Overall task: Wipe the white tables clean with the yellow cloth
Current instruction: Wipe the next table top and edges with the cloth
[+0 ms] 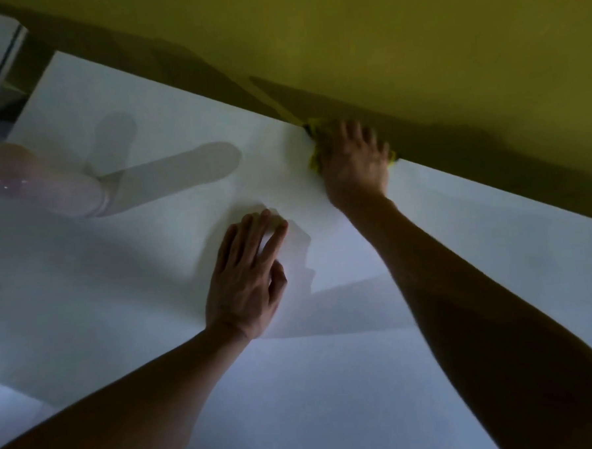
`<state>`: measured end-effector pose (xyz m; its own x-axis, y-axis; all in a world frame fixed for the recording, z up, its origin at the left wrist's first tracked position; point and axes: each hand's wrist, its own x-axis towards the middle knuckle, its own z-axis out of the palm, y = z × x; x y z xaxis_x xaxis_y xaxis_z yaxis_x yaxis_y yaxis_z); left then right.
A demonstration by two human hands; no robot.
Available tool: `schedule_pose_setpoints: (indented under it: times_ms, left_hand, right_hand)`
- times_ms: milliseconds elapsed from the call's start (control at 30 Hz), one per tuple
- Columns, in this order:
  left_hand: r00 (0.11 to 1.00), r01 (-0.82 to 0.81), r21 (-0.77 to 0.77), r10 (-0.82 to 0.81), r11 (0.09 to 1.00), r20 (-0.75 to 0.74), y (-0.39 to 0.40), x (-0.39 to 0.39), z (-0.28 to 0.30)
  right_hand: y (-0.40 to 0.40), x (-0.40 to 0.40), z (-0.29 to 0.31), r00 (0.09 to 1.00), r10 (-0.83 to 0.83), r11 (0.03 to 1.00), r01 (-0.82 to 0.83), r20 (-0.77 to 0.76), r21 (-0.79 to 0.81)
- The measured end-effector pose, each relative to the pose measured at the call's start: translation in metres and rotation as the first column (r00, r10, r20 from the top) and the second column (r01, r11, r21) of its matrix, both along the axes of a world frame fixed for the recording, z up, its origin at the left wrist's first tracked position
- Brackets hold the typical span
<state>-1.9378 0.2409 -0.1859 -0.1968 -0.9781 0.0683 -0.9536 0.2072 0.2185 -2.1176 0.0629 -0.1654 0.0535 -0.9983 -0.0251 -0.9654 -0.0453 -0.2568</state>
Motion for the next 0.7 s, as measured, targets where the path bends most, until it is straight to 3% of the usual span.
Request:
schedule_pose_setpoints:
  times_ms: [133, 267, 367, 500, 600, 700]
  left_hand:
    - [1.0, 0.002, 0.008, -0.002, 1.0, 0.021, 0.0, -0.002, 0.001]
    - [1.0, -0.017, 0.005, 0.017, 1.0, 0.02, 0.0, -0.003, 0.0]
    - [0.999, -0.025, 0.009, 0.025, 1.0, 0.021, -0.001, -0.006, 0.001]
    - [1.0, -0.013, 0.011, 0.013, 1.0, 0.019, -0.001, -0.004, 0.002]
    - [1.0, -0.013, 0.013, 0.013, 1.0, 0.018, -0.001, -0.002, 0.001]
    - [1.0, -0.004, 0.0, 0.004, 1.0, 0.008, -0.001, -0.002, 0.003]
  right_hand:
    - [0.033, -0.09, 0.0, 0.995, -0.096, 0.995, 0.094, -0.036, -0.044]
    - [0.038, -0.104, 0.001, 0.992, -0.12, 0.993, 0.119, -0.036, -0.023]
    - [0.028, -0.079, 0.002, 0.99, -0.121, 0.993, 0.12, 0.069, 0.022]
    - [-0.005, 0.005, 0.005, 0.982, 0.055, 0.995, -0.069, 0.179, 0.073]
    - [-0.021, 0.056, 0.006, 0.976, 0.15, 0.985, -0.162, 0.16, 0.067]
    - [-0.017, 0.046, 0.001, 0.978, 0.181, 0.982, -0.186, 0.108, 0.037]
